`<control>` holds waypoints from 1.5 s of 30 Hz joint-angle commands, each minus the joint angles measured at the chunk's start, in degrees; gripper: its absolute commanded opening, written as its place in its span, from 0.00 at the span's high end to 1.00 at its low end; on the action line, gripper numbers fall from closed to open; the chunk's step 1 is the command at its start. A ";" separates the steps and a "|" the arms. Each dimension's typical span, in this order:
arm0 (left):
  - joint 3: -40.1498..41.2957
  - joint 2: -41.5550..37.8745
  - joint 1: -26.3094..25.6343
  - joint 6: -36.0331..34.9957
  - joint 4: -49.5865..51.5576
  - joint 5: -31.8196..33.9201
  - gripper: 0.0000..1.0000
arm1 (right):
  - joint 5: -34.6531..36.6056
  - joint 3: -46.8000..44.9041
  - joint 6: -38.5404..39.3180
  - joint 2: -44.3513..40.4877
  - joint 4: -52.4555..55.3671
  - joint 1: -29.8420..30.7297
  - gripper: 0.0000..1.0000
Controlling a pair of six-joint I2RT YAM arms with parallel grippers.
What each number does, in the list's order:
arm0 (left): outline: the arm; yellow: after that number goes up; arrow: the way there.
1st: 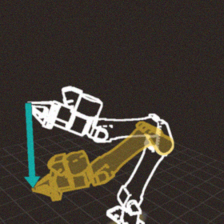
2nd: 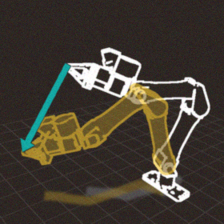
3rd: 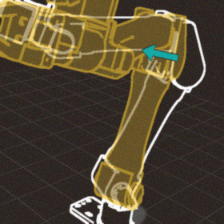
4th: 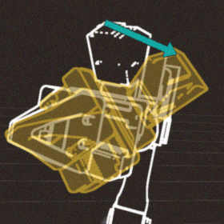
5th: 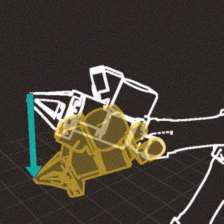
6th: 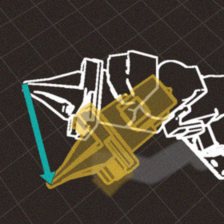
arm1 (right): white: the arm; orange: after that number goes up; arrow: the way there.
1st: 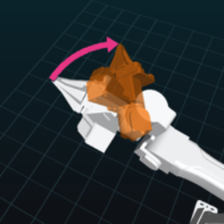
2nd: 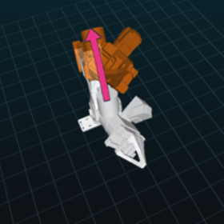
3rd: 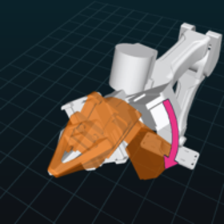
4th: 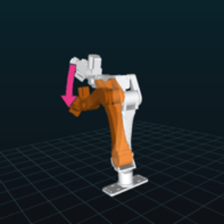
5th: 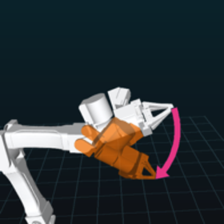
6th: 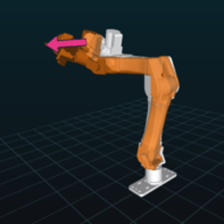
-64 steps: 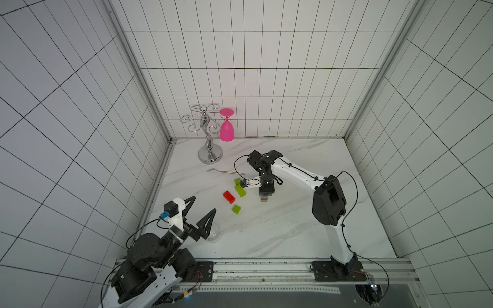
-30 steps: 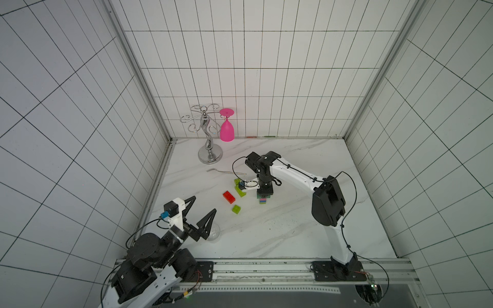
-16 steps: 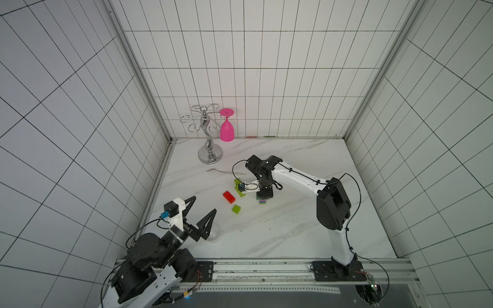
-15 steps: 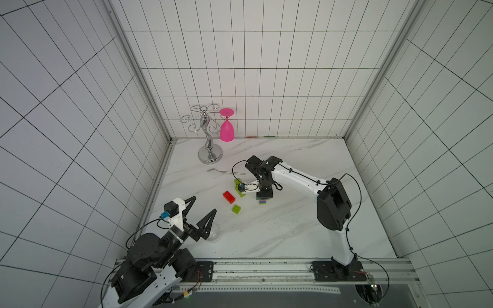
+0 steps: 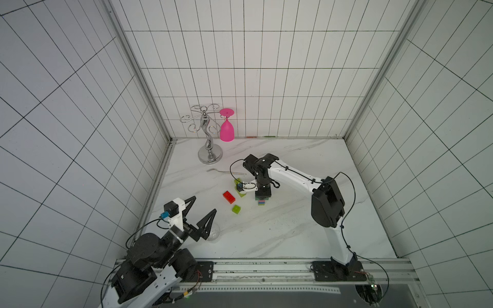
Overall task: Assemble a spoon with lego
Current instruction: Assemble the lego brick with the lego brick, then pick up the lego brick from the center of the board.
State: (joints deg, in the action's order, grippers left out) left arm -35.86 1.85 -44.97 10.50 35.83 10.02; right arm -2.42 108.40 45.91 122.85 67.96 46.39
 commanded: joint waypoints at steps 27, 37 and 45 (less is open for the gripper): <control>-2.07 6.97 0.04 0.73 1.06 2.85 0.01 | 17.16 -12.46 -19.75 -29.19 -16.94 -1.03 0.01; -12.04 37.54 11.07 13.09 8.81 -9.34 0.14 | 28.30 -50.18 -49.75 -69.75 -38.73 -2.34 0.01; -18.34 64.74 16.54 16.92 7.57 -12.63 0.25 | 30.31 -71.01 -60.44 -86.43 -49.55 -2.61 0.12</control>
State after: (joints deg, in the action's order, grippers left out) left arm -51.62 61.39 -28.93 25.08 42.74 -0.60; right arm 26.55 42.24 -7.29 38.00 25.41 44.23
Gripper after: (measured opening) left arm 0.753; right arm 0.885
